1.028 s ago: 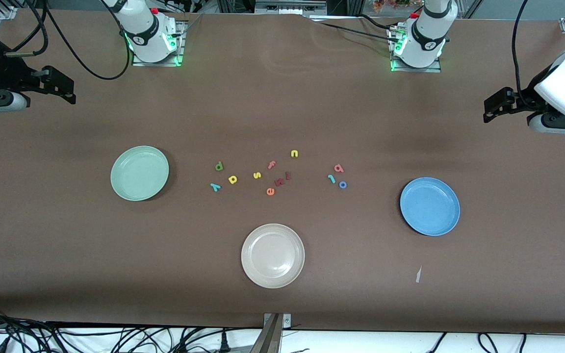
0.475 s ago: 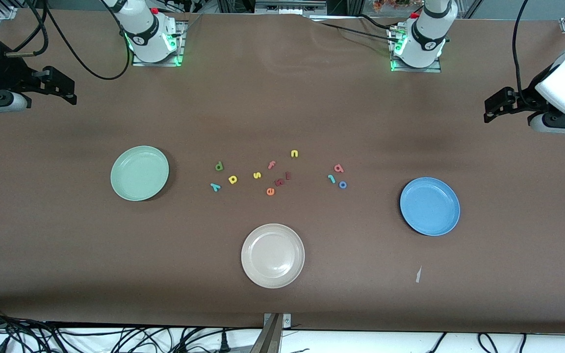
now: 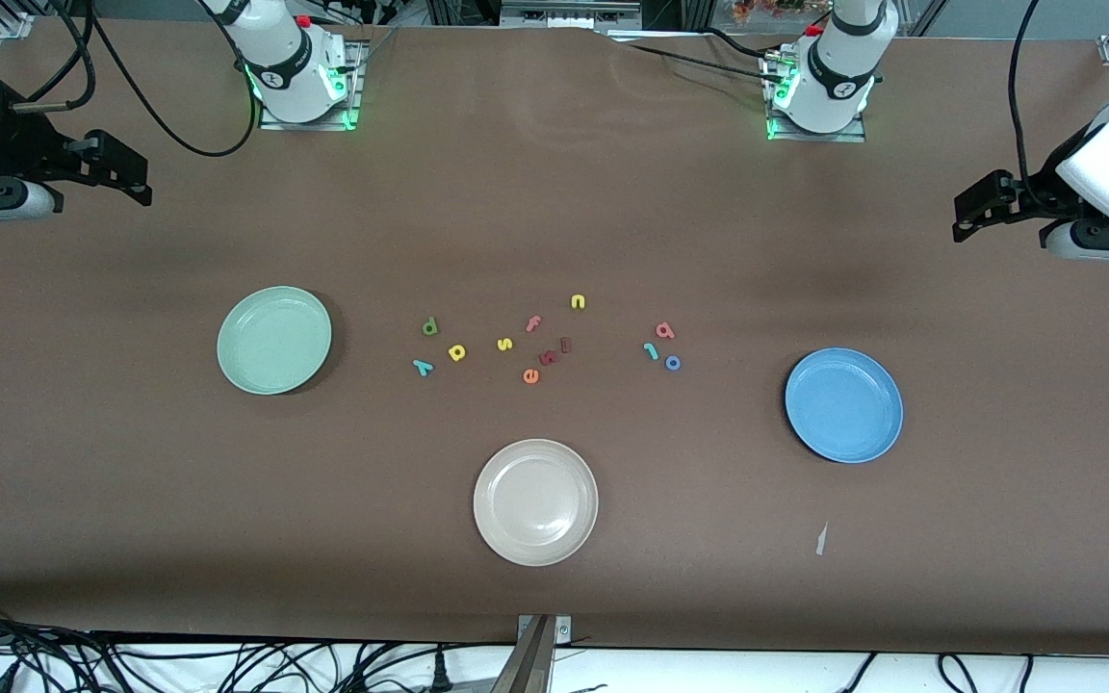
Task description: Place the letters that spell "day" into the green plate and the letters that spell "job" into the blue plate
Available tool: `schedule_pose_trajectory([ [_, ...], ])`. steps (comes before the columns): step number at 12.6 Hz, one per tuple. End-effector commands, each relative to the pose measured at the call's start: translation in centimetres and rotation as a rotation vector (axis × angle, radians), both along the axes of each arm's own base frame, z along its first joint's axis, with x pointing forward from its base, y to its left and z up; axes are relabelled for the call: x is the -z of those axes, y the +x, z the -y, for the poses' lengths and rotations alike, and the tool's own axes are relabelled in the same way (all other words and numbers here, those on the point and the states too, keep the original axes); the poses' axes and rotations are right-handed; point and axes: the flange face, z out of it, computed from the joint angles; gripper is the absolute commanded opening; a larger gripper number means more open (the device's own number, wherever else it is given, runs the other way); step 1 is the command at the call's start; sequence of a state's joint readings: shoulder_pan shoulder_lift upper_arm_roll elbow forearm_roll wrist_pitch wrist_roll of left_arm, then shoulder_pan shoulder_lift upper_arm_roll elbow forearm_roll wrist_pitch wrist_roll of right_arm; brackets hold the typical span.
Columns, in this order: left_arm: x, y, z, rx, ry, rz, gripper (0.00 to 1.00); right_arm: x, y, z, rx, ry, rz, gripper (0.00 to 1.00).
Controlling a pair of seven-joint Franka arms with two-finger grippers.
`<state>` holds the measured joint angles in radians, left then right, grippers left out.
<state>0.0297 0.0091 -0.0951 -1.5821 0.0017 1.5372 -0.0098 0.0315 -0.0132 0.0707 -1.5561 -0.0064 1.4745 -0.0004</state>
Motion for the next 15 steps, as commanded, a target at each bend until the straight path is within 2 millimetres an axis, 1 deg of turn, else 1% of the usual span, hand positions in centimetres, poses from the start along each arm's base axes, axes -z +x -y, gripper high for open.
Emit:
schedule_pose_trajectory([
  [1,-0.5,0.5,-0.2,0.019,-0.003,0.008,1.00,-0.5,0.2,-0.2,0.013,0.016,0.007,1.00],
  [10,-0.6,0.5,-0.3,0.018,-0.005,0.009,1.00,-0.4,0.2,-0.4,0.013,0.018,0.010,1.00],
  [12,-0.6,0.5,-0.2,0.018,-0.006,0.009,1.00,-0.3,0.5,-0.8,0.012,0.048,0.017,1.00],
  [14,-0.5,0.5,-0.3,0.016,-0.017,0.006,1.00,1.0,1.4,-1.0,0.011,0.062,-0.004,1.00],
  [15,-0.5,0.5,-0.2,0.018,-0.019,0.006,1.00,1.6,1.8,-1.6,0.001,0.063,-0.008,1.00],
])
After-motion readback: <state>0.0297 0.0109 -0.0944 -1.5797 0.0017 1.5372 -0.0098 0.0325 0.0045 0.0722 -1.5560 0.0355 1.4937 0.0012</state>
